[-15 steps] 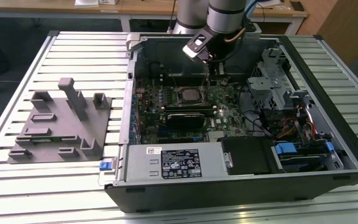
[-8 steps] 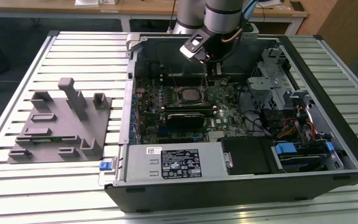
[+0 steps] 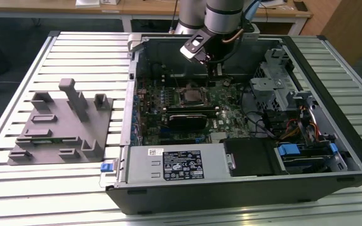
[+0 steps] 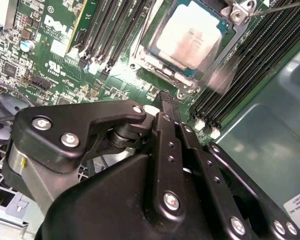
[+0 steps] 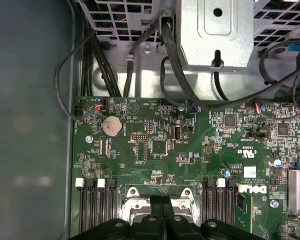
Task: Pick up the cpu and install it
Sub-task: 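Close the cpu cover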
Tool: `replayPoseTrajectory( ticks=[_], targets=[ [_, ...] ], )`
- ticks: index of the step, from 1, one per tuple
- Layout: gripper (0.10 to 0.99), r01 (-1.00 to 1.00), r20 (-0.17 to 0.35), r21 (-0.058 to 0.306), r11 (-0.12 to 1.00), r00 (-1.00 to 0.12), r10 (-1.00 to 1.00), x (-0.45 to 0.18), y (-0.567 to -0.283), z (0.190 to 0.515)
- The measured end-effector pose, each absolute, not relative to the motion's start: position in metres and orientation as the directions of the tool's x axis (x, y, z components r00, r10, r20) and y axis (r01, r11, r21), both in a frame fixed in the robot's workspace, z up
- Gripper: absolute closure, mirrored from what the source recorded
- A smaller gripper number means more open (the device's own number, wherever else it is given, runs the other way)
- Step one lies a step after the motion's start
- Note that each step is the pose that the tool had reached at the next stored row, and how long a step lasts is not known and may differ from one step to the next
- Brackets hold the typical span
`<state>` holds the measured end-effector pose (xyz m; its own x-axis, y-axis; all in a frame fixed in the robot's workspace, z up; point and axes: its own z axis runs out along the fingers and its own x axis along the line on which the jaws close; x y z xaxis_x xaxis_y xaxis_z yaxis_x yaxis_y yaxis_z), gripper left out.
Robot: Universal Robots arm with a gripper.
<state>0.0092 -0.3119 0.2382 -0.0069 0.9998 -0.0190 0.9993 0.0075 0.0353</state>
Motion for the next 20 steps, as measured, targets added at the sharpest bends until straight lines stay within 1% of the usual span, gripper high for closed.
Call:
replayPoseTrajectory(
  ticks=[20],
  targets=[
    [0.980, 0.999, -0.019, 0.035, 0.008, -0.007, 1.000, -0.003, -0.312, 0.237]
  ],
)
